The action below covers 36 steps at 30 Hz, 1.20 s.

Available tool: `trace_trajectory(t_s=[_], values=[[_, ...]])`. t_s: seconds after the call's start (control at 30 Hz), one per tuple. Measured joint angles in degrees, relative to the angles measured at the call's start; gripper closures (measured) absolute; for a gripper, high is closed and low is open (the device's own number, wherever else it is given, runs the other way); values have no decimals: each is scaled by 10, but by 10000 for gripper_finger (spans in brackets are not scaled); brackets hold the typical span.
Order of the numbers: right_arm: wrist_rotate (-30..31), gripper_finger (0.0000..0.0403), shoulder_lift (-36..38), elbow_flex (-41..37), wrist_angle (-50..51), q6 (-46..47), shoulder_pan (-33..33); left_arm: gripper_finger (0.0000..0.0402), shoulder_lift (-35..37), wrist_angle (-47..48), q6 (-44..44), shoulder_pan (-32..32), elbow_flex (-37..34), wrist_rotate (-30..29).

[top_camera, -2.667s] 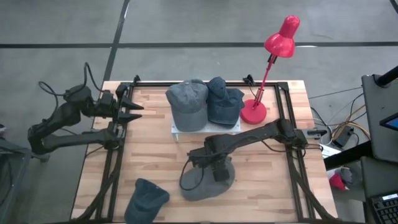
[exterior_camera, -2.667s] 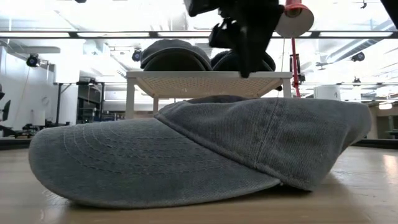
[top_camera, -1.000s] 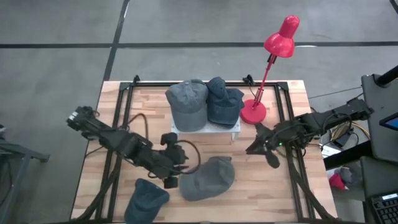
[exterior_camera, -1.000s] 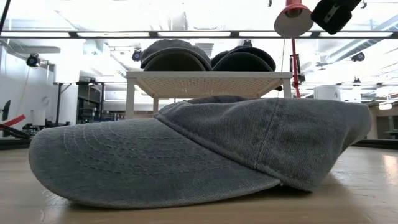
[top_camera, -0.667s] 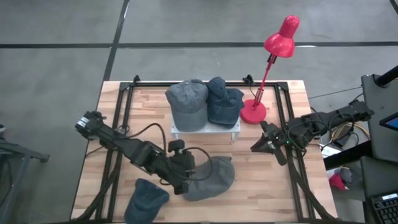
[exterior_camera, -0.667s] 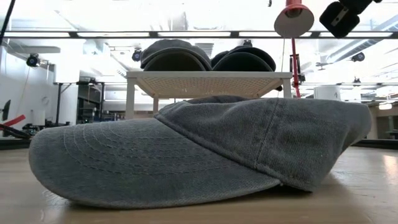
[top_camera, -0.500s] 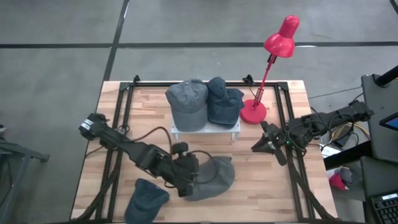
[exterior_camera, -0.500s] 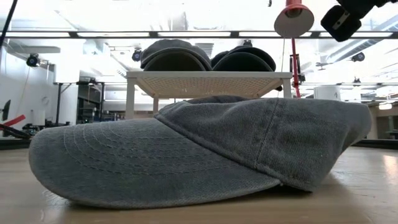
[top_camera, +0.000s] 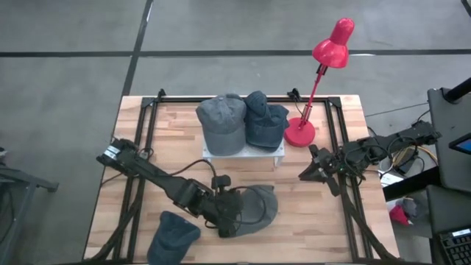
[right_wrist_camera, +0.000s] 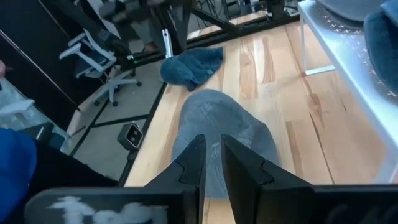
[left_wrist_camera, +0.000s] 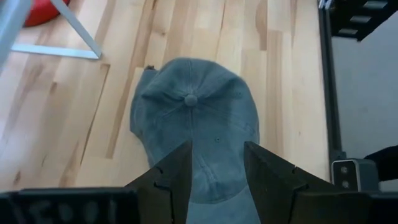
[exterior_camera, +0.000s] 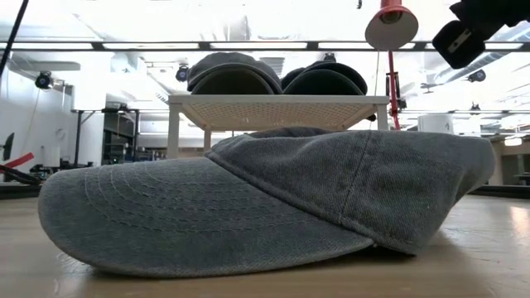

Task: Pick & Place hat
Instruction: Stack the gray cap on the gray caps on the shelf

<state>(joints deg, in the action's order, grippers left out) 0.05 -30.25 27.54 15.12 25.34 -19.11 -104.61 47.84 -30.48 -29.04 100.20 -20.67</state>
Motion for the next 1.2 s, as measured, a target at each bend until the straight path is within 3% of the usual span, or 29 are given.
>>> trace_trajectory(t_s=[0.37,0.8,1.2], values=[[0,355,26,-18,-7,11,0,257,-27,-4,-5,15,-5,-3],[0,355,24,-18,-7,17,0,257,-24,-16,-129,32,-65,29],[0,355,24,-18,-7,15,0,256,-24,-49,-163,52,-88,33]])
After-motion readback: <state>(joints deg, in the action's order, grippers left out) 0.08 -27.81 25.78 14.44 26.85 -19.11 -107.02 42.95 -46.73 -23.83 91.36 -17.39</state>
